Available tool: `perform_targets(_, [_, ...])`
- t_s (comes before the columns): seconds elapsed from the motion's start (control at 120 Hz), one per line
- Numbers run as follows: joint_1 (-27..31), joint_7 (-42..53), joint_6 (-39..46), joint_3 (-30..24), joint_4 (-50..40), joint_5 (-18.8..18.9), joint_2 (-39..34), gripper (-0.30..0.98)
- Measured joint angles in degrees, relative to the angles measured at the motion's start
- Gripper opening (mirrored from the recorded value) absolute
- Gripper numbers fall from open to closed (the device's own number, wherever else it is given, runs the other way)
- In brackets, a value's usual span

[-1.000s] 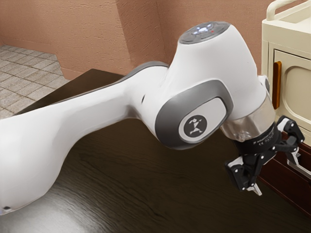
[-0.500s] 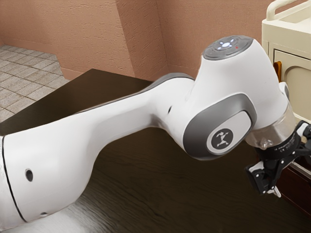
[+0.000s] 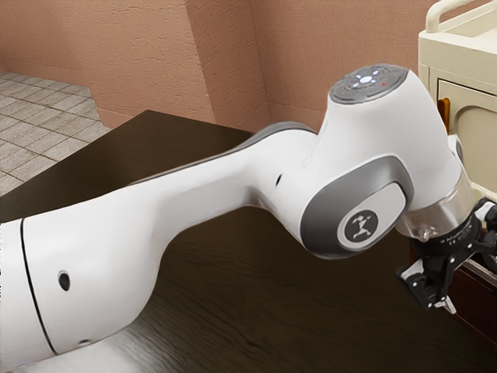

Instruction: Pull the drawer handle with one arm to open the drawer

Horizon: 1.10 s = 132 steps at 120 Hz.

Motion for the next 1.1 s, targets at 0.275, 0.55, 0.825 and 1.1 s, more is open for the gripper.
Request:
perform_targets(0.275, [1.3, 0.2, 1.0, -1.2, 1.7, -0.3, 1.9, 0.42])
perform_targets(0.55, [1.1, 0.3, 1.3, -1.1, -0.4, -1.8, 0.9, 0.29])
perform_targets(0.825, [0.6, 0.5, 1.4, -1.0, -7.5, -1.3, -4.6, 0.23])
perform_targets(1.1, [-0.2, 0.4, 1.4, -1.0, -11.1, 0.4, -7.8, 0.23])
